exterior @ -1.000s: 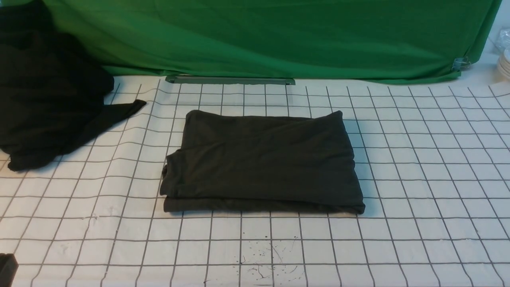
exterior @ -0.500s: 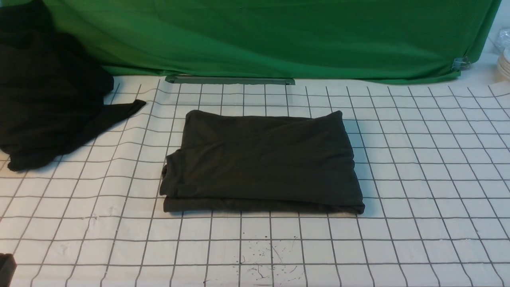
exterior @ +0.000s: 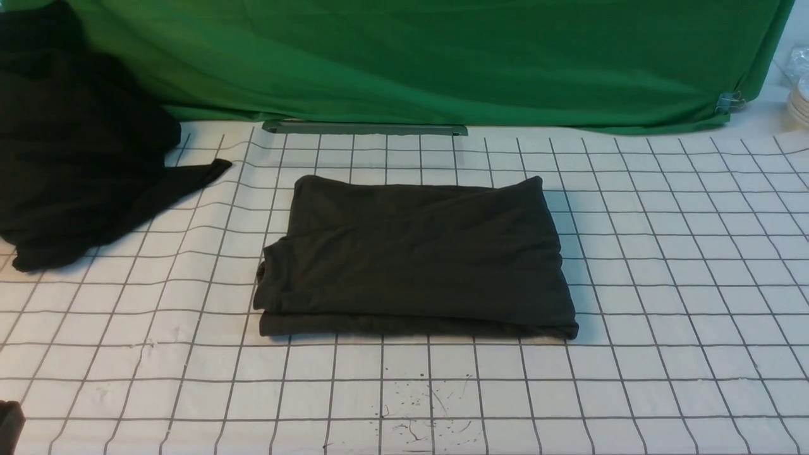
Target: Fold a long-sleeved shirt over a white checkered tablecloth.
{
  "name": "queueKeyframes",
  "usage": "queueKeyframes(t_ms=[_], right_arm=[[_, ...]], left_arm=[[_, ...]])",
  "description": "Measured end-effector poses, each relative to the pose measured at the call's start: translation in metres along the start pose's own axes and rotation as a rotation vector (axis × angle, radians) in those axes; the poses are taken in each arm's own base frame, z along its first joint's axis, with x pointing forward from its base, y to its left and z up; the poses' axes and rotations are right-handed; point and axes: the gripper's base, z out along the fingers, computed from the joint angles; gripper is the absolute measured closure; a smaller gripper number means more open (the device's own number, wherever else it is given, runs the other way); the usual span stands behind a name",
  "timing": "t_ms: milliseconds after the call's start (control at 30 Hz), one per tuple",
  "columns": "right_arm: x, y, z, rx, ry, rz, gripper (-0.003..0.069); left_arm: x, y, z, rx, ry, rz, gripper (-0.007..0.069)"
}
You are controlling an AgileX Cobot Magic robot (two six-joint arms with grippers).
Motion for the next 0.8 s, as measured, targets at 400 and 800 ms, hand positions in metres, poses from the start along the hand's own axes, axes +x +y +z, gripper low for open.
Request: queueKeyframes(t_ms=[400,800], right_arm=[[0.0092,0.0057,0.0004,-0.081,0.058,0.000,0.0419],[0.0090,0.0056,0.0004,-0.078,0.058,0.030,0.0419]], left_arm=[[0.0002,0.0000,0.0000,0.000,0.002,0.000,0.0622],[0.0002,0.0000,0.0000,0.000,0.002,0.000,0.0622]])
